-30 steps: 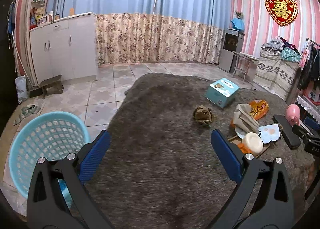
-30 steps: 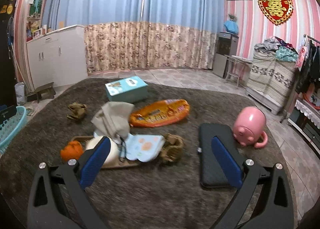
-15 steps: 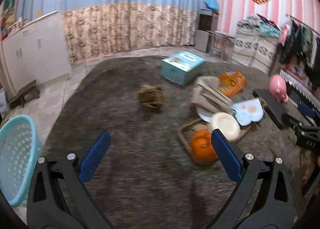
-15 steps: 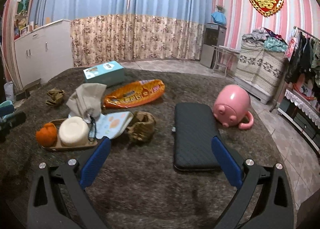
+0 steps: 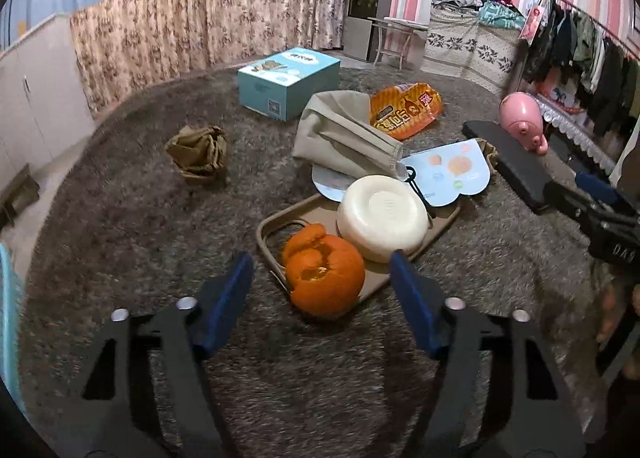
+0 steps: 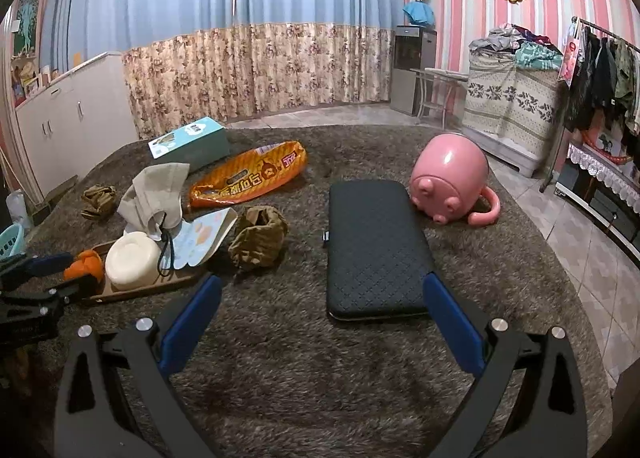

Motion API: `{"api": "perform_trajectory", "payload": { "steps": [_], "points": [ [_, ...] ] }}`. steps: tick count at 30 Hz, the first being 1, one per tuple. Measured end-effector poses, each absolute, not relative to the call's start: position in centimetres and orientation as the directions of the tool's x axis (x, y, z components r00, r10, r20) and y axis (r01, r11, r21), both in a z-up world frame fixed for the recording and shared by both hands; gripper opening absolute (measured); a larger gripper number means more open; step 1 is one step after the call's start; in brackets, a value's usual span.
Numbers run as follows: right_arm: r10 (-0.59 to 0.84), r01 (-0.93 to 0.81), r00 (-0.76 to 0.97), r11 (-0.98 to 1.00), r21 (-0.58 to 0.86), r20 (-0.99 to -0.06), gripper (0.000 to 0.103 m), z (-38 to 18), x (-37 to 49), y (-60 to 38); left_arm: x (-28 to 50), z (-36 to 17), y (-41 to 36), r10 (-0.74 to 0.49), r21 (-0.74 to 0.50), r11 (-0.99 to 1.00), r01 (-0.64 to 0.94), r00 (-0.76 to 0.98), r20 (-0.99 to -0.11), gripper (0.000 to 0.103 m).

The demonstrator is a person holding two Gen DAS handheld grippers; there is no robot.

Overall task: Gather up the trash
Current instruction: 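Move both tools back over the rug and close the left tool on the orange peel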

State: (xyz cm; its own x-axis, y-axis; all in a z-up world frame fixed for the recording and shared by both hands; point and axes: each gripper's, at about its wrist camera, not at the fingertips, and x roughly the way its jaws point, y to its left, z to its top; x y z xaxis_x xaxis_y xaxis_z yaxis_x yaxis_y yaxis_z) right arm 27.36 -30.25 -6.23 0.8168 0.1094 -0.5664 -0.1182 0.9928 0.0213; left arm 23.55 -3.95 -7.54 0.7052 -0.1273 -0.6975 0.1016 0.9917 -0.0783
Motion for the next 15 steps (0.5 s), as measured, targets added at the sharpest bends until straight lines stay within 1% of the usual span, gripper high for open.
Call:
{"api": "perform_trajectory", "payload": {
  "steps": [1, 4, 5, 6, 8, 11, 15],
  "points": [
    [0.110, -0.118, 0.816, 0.993, 0.022, -0.568, 0.098, -6.2, 27.4, -30.3, 23.7, -7.7, -4.0, -0.140, -0.090, 0.990, 0.108, 0.699, -0.701, 0.056],
    [0.108, -0.118, 0.815, 0.993, 0.020, -0.570, 0.098, -6.3, 27.5, -30.3, 23.7, -7.8, -4.3, -0.137, -0.087, 0.990, 0.108, 0.696, -0.705, 0.048],
    [0.108, -0.117, 0.815, 0.993, 0.020, -0.569, 0.098, -6.3, 27.5, -30.2, 23.7, -7.7, -4.4, -0.145, -0.092, 0.989, 0.113, 0.700, -0.699, 0.039],
    [0.108, -0.118, 0.815, 0.993, 0.020, -0.569, 0.098, -6.3, 27.5, -30.3, 23.7, -7.6, -4.4, -0.152, -0.099, 0.988, 0.116, 0.701, -0.697, 0.036],
    [0.109, -0.120, 0.815, 0.993, 0.018, -0.569, 0.098, -6.3, 27.5, -30.2, 23.6, -7.4, -4.1, -0.163, -0.121, 0.987, 0.109, 0.700, -0.695, 0.032],
    [0.108, -0.128, 0.816, 0.992, 0.006, -0.567, 0.098, -6.5, 27.4, -29.9, 23.2, -7.2, -3.6, -0.171, -0.141, 0.985, 0.102, 0.707, -0.686, 0.029],
    [0.114, -0.147, 0.815, 0.989, -0.012, -0.568, 0.098, -6.5, 27.4, -29.1, 22.4, -6.4, -3.0, -0.134, -0.124, 0.990, 0.067, 0.725, -0.675, 0.029]
  ]
}}
